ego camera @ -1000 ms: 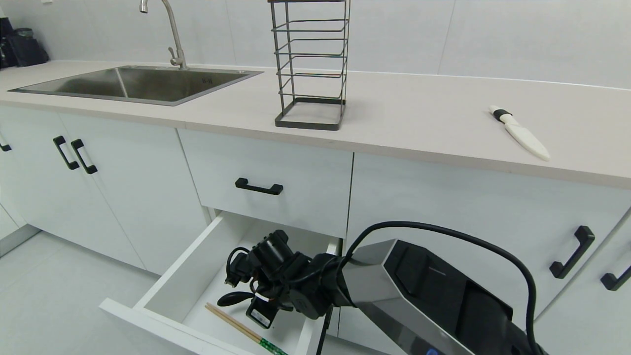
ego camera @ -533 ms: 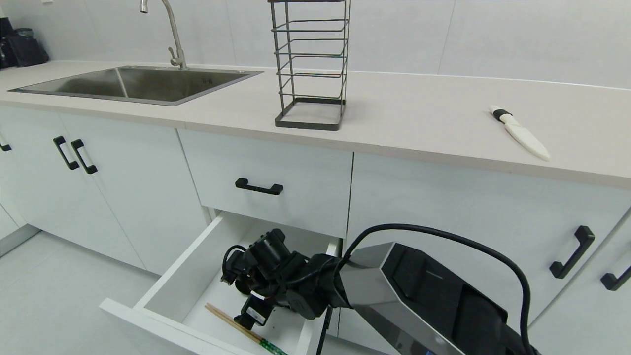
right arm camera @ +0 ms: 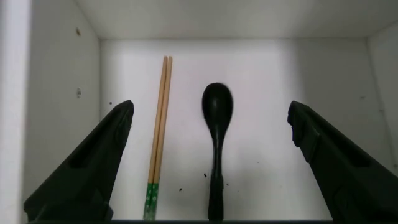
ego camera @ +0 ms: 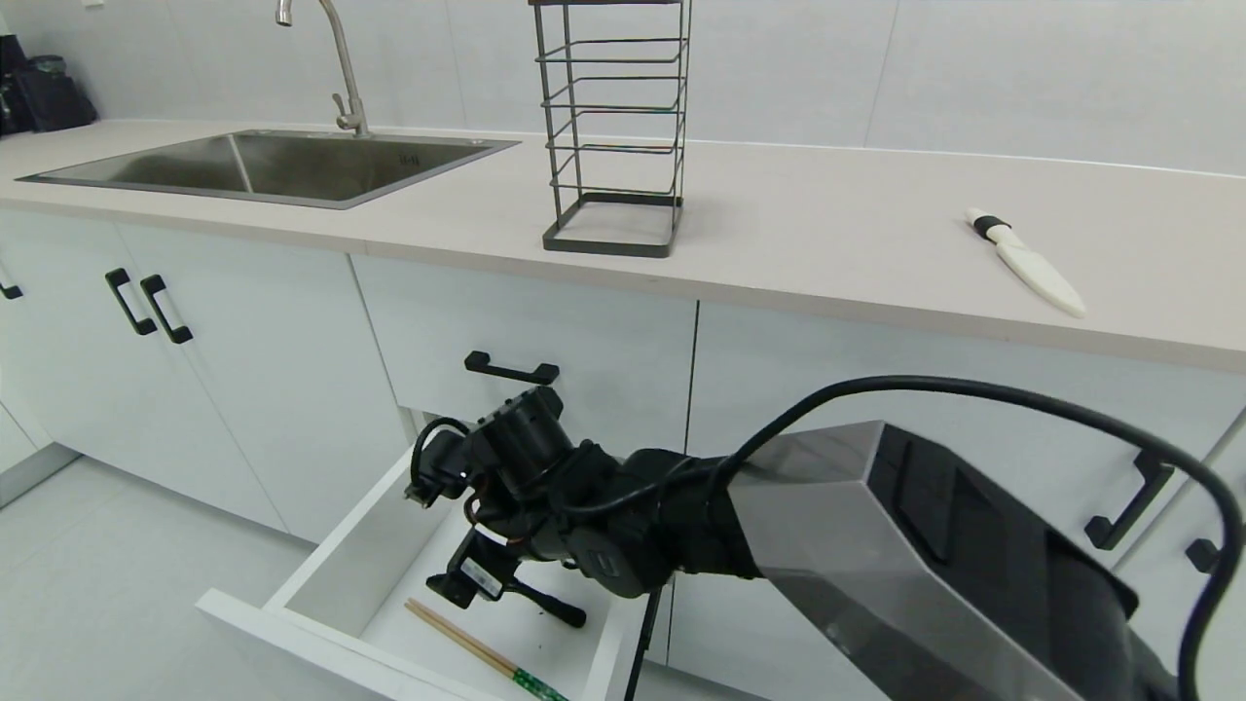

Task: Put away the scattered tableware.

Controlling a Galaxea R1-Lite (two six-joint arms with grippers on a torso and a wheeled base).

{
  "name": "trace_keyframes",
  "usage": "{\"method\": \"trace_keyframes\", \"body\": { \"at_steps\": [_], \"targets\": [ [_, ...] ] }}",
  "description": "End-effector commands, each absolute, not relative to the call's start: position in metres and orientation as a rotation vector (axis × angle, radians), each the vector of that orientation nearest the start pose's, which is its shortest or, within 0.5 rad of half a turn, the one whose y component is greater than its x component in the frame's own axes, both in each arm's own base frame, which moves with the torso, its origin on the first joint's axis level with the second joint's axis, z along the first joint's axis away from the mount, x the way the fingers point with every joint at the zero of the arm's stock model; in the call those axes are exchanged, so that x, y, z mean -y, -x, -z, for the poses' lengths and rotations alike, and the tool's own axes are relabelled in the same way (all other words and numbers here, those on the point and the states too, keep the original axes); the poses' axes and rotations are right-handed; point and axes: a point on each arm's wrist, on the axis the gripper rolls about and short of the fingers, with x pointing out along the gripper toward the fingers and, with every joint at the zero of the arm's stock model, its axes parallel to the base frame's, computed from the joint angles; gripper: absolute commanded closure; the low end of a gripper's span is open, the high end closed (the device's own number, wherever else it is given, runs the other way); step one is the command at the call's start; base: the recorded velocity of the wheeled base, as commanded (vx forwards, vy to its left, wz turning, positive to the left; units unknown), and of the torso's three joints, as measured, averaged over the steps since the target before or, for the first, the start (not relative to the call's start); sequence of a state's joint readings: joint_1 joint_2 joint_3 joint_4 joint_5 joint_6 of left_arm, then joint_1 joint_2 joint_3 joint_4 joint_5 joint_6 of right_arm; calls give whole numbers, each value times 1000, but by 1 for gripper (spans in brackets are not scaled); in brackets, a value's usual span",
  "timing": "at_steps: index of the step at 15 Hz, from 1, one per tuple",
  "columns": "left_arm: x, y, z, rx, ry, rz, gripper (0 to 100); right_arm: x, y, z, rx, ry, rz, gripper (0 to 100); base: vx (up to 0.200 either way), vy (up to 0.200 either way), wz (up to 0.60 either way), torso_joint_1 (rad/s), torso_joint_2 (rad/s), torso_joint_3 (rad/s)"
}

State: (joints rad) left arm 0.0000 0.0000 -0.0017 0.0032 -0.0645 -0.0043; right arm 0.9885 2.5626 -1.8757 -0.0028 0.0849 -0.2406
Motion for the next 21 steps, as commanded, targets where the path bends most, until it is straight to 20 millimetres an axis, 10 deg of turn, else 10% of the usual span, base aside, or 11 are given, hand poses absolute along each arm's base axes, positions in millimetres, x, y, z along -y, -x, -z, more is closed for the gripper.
{"method": "trace_keyframes", "body": {
  "at_steps": [1, 8, 21],
  "targets": [
    [1, 23, -76, -3, 5, 64, 0, -413, -268, -95, -452, 492, -1110, 0, 0, 0, 0, 0, 0, 0],
    [1, 23, -76, -3, 5, 64, 0, -337, -217, -139, -352, 440, -1106, 0, 0, 0, 0, 0, 0, 0],
    [1, 23, -76, -3, 5, 64, 0, -99, -101, -152, -402, 399, -867, 0, 0, 0, 0, 0, 0, 0]
  ]
}}
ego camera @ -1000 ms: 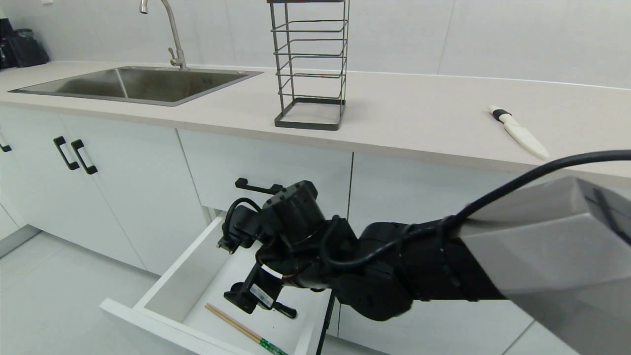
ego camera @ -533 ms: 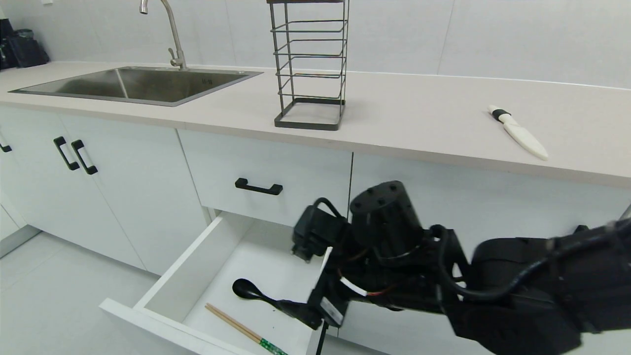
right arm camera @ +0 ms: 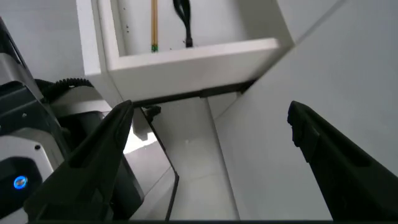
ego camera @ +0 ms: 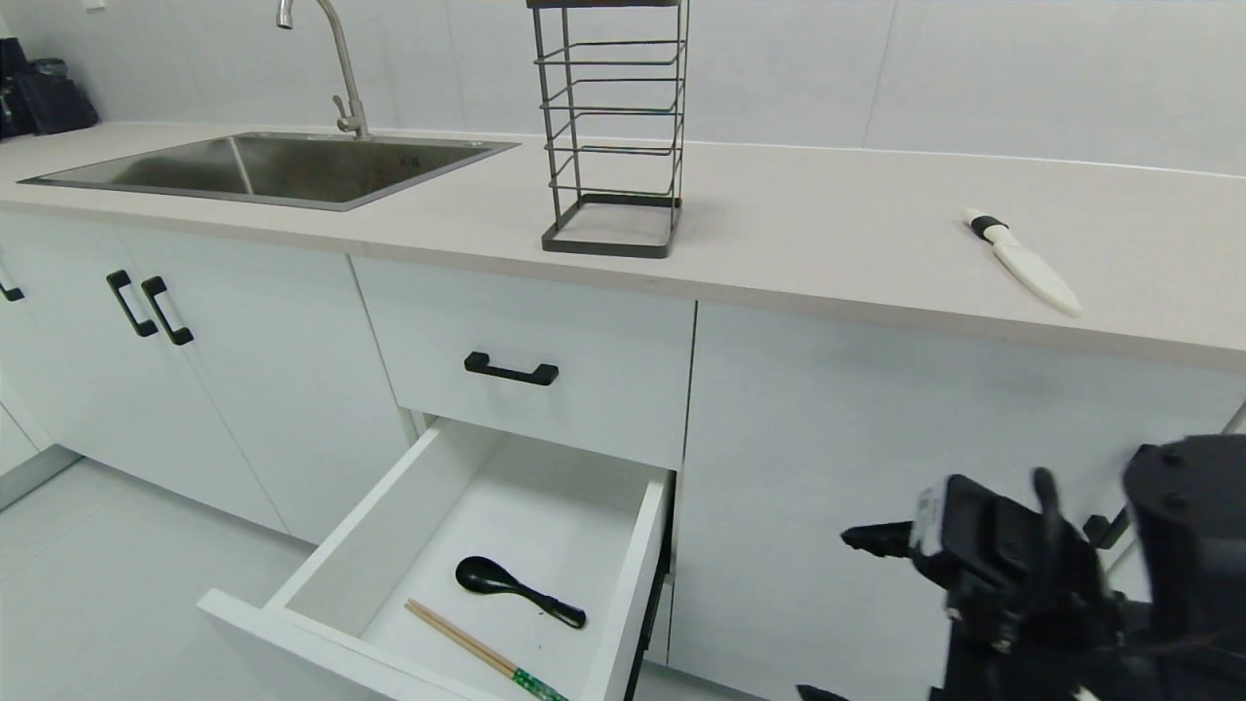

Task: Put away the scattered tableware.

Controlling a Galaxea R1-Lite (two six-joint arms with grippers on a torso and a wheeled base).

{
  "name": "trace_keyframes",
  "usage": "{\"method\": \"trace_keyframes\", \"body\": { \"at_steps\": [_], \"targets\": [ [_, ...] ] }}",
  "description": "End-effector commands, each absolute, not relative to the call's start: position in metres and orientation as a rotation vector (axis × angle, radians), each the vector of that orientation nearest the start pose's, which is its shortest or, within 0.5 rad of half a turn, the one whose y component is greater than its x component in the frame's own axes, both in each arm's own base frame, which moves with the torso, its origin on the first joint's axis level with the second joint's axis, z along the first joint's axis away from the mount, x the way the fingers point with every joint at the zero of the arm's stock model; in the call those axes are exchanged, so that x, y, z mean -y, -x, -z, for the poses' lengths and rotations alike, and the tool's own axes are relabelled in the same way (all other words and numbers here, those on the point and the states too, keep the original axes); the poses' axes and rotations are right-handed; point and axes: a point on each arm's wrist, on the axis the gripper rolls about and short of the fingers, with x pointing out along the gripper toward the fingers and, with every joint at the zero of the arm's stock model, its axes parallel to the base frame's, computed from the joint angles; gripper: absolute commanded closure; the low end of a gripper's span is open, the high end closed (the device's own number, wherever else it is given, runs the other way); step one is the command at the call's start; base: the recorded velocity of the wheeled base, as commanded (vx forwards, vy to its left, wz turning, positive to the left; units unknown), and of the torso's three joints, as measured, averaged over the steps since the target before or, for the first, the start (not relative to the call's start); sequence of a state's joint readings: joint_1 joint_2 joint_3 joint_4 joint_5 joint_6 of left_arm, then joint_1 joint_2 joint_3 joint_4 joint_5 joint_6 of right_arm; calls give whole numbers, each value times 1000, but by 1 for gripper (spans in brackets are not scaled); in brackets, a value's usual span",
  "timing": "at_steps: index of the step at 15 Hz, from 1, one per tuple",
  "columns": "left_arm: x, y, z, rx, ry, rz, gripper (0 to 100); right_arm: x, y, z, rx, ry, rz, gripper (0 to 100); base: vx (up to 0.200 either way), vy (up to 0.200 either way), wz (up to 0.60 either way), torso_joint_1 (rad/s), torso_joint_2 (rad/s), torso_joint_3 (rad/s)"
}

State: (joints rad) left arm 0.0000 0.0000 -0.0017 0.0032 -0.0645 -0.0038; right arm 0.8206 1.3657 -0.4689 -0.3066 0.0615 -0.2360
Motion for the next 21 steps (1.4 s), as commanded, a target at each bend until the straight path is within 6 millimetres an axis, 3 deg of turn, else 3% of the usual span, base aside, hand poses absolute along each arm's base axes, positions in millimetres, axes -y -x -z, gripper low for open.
{"method": "trace_keyframes", "body": {
  "at_steps": [1, 9, 12, 14, 18, 21],
  "targets": [
    [1, 23, -76, -3, 5, 64, 0, -92, -94, -152, -383, 391, -862, 0, 0, 0, 0, 0, 0, 0],
    [1, 23, -76, -3, 5, 64, 0, -34, -48, -173, -111, 272, -669, 0, 0, 0, 0, 0, 0, 0],
    [1, 23, -76, -3, 5, 64, 0, -17, -28, -170, -1, 239, -574, 0, 0, 0, 0, 0, 0, 0],
    [1, 23, -76, -3, 5, 64, 0, -11, -21, -175, 63, 215, -475, 0, 0, 0, 0, 0, 0, 0],
    [1, 23, -76, -3, 3, 67, 0, 0, 13, -179, 232, 144, -153, 0, 0, 0, 0, 0, 0, 0],
    [1, 23, -76, -3, 3, 66, 0, 0, 23, -169, 275, 158, -87, 0, 0, 0, 0, 0, 0, 0]
  ]
}}
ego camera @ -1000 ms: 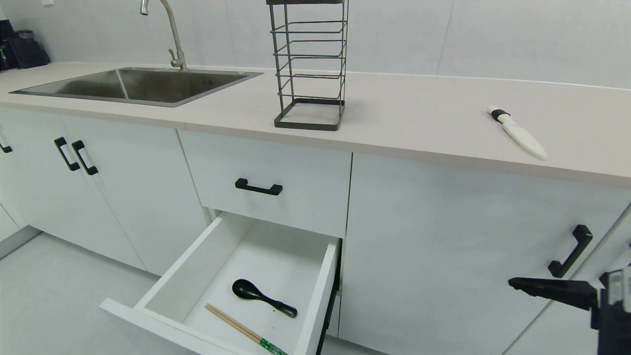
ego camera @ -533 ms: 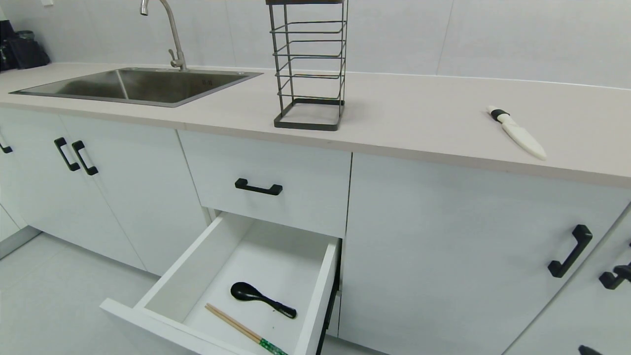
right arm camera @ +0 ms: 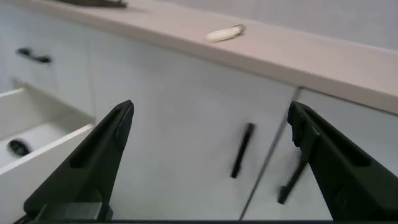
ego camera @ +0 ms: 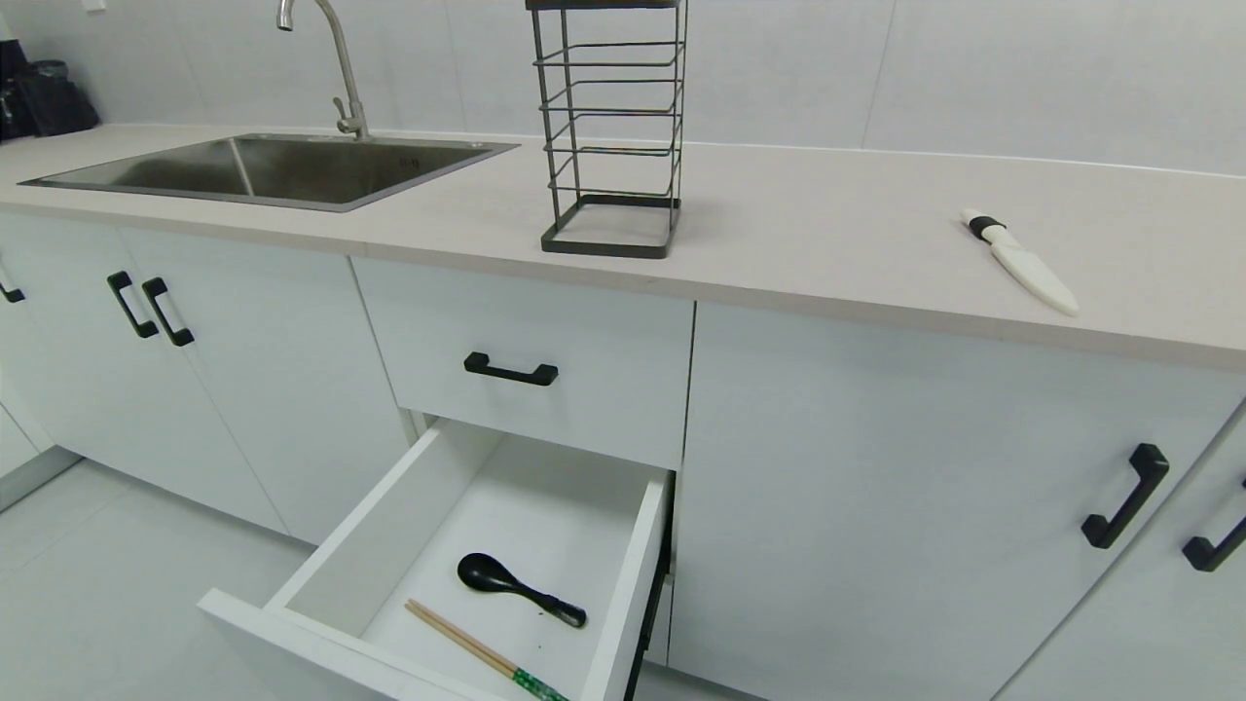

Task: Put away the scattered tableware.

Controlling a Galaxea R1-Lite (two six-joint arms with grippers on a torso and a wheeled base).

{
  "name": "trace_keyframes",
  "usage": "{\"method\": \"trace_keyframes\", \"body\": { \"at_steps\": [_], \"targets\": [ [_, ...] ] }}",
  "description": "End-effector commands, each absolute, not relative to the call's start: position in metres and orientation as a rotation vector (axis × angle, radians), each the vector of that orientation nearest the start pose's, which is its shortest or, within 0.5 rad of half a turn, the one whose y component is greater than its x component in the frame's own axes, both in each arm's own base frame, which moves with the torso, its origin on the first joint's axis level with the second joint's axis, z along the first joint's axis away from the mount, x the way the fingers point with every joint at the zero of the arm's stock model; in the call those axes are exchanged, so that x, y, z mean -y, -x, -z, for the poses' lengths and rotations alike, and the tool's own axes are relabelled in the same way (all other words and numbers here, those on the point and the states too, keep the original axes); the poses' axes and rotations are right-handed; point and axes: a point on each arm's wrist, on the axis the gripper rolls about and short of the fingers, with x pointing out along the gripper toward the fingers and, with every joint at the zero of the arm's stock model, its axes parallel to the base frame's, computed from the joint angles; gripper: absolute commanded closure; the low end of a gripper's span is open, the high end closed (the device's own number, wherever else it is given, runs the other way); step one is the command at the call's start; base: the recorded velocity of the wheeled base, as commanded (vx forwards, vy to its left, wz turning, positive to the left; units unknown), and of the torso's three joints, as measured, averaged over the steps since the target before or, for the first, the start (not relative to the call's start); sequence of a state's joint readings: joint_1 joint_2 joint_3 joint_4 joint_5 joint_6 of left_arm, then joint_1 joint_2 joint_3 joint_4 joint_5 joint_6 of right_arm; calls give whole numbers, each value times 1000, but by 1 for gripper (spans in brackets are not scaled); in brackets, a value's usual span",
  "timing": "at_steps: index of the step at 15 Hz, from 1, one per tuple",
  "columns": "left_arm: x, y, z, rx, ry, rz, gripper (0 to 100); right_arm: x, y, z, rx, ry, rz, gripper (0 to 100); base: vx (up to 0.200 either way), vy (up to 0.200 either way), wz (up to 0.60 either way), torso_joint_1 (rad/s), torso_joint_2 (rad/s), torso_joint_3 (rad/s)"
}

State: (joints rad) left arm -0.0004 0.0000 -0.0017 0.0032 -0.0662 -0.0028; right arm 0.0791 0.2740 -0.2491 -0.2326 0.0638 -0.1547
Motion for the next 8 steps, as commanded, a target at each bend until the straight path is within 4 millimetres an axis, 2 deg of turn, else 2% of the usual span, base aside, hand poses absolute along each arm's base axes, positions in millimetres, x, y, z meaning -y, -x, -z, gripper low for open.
{"method": "trace_keyframes", "body": {
  "at_steps": [1, 2, 4, 5, 8],
  "targets": [
    [1, 23, -76, -3, 3, 66, 0, -1, 25, -159, 273, 163, -47, 0, 0, 0, 0, 0, 0, 0],
    [1, 23, -76, -3, 5, 66, 0, -2, 27, -152, 275, 169, -12, 0, 0, 0, 0, 0, 0, 0],
    [1, 23, -76, -3, 5, 66, 0, -2, 25, -125, 240, 164, -6, 0, 0, 0, 0, 0, 0, 0],
    [1, 23, -76, -3, 5, 66, 0, -2, 23, -119, 221, 152, -10, 0, 0, 0, 0, 0, 0, 0],
    [1, 23, -76, -3, 0, 69, 0, -2, 20, -89, 76, 105, -50, 0, 0, 0, 0, 0, 0, 0]
  ]
}}
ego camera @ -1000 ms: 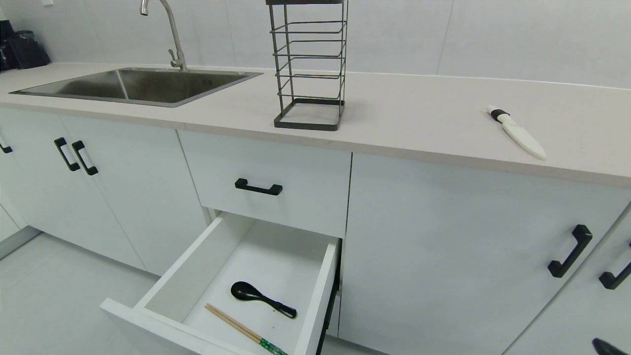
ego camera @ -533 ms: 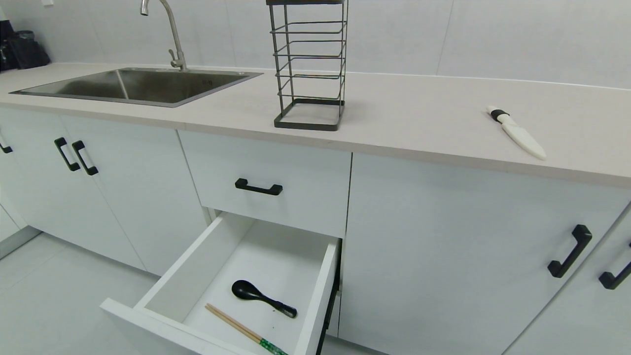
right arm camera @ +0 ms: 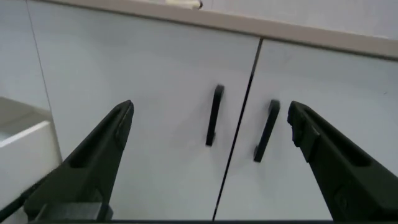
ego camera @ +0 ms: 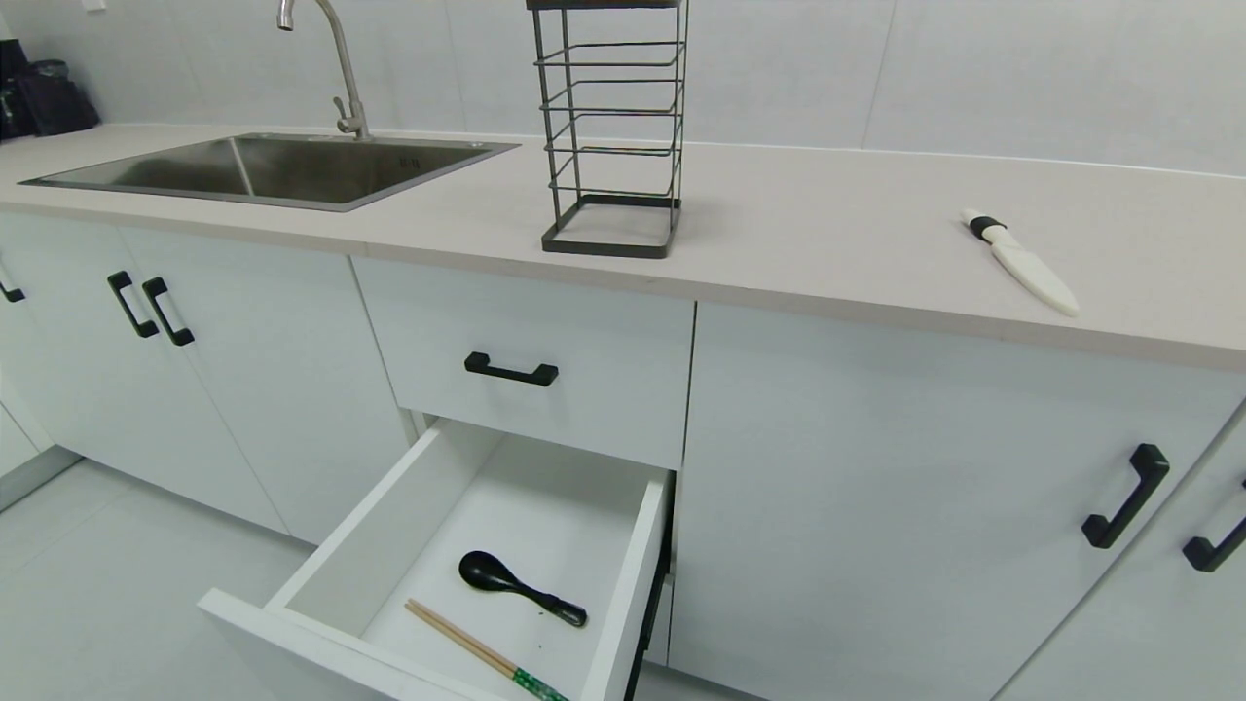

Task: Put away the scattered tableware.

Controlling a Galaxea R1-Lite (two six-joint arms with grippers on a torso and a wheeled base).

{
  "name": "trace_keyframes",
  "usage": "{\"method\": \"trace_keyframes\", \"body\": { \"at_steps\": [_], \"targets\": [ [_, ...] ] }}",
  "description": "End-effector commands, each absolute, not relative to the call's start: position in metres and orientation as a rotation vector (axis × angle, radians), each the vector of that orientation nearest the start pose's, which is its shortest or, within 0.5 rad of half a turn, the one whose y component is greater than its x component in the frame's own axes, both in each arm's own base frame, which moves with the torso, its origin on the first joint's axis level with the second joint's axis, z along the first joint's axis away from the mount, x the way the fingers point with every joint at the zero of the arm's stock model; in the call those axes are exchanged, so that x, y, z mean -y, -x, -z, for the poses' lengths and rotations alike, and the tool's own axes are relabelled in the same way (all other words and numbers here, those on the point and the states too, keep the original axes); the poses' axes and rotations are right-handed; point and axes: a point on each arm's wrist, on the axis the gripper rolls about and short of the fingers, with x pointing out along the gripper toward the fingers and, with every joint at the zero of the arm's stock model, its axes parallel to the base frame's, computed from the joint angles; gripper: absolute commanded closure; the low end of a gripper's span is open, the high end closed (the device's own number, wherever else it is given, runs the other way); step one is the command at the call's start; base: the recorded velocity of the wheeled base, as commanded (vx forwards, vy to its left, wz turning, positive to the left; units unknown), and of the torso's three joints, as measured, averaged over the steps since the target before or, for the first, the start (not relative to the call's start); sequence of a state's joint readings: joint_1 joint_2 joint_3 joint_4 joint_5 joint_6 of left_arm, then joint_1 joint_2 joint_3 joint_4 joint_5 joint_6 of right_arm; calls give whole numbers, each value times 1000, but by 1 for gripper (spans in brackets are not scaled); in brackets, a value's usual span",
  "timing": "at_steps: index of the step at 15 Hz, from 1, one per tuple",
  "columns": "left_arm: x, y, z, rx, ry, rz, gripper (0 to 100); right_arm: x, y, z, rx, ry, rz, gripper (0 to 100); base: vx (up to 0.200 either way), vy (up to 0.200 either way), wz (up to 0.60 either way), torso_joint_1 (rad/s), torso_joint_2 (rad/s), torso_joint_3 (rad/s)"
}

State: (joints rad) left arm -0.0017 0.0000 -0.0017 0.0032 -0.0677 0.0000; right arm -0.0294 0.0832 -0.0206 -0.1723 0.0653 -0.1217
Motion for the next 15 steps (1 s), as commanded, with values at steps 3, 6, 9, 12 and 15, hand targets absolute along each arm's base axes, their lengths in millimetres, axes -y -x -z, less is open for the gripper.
{"method": "trace_keyframes", "body": {
  "at_steps": [3, 6, 9, 12, 15],
  "targets": [
    [2, 23, -76, -3, -1, 67, 0, -1, 23, -75, -11, -17, -31, 0, 0, 0, 0, 0, 0, 0],
    [2, 23, -79, 22, -10, 67, 0, -1, 23, -75, -8, -22, -31, 0, 0, 0, 0, 0, 0, 0],
    [2, 48, -223, 406, -19, 100, 0, -1, 23, -75, -6, -22, -31, 0, 0, 0, 0, 0, 0, 0],
    [2, 18, -195, 100, 71, 252, 0, -1, 23, -75, -6, -22, -31, 0, 0, 0, 0, 0, 0, 0],
    [5, 2, -153, -266, 128, 359, 0, -1, 23, -75, -6, -22, -31, 0, 0, 0, 0, 0, 0, 0]
  ]
}}
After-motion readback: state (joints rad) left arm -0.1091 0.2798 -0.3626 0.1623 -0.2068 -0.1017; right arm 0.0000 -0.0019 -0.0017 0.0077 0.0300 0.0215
